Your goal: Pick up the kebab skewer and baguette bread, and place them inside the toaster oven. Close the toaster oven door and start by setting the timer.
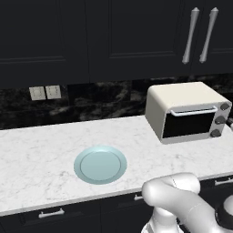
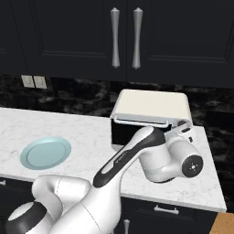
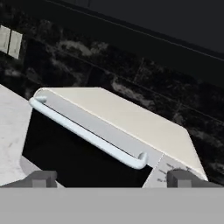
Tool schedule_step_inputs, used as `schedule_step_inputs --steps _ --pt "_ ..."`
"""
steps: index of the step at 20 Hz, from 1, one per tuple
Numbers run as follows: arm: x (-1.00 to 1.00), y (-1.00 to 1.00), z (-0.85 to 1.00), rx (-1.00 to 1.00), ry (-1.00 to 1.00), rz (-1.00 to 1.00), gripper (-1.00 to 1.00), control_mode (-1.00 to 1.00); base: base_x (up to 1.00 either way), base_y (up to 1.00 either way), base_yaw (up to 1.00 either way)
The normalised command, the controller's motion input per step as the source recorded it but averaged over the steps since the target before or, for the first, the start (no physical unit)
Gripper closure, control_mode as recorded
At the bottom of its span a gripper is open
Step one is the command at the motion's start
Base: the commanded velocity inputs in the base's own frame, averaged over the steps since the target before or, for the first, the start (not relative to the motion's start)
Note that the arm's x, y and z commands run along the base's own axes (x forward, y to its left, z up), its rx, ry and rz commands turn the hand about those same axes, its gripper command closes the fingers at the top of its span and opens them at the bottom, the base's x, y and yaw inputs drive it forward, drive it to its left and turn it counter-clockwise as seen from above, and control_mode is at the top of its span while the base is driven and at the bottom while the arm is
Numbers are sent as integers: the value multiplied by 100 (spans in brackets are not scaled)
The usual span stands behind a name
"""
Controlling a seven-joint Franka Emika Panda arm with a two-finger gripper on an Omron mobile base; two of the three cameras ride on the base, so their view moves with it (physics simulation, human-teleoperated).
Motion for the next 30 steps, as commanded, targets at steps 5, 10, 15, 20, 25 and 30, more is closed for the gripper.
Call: schedule_step_inputs --steps 5,10,15,20,25,30 --pt "0 -19 -7 -33 -20 19 -100 -100 0 0 0" --pt "7 0 -38 -37 -8 1 -100 -100 0 0 0" --pt "13 3 -45 -37 -4 0 -100 -100 0 0 0" --pt "1 2 -17 -27 -12 0 -100 -100 0 0 0" --pt "3 0 -8 -6 -11 0 -100 -100 0 0 0" --pt "14 -1 -13 -1 -2 0 -100 -100 0 0 0"
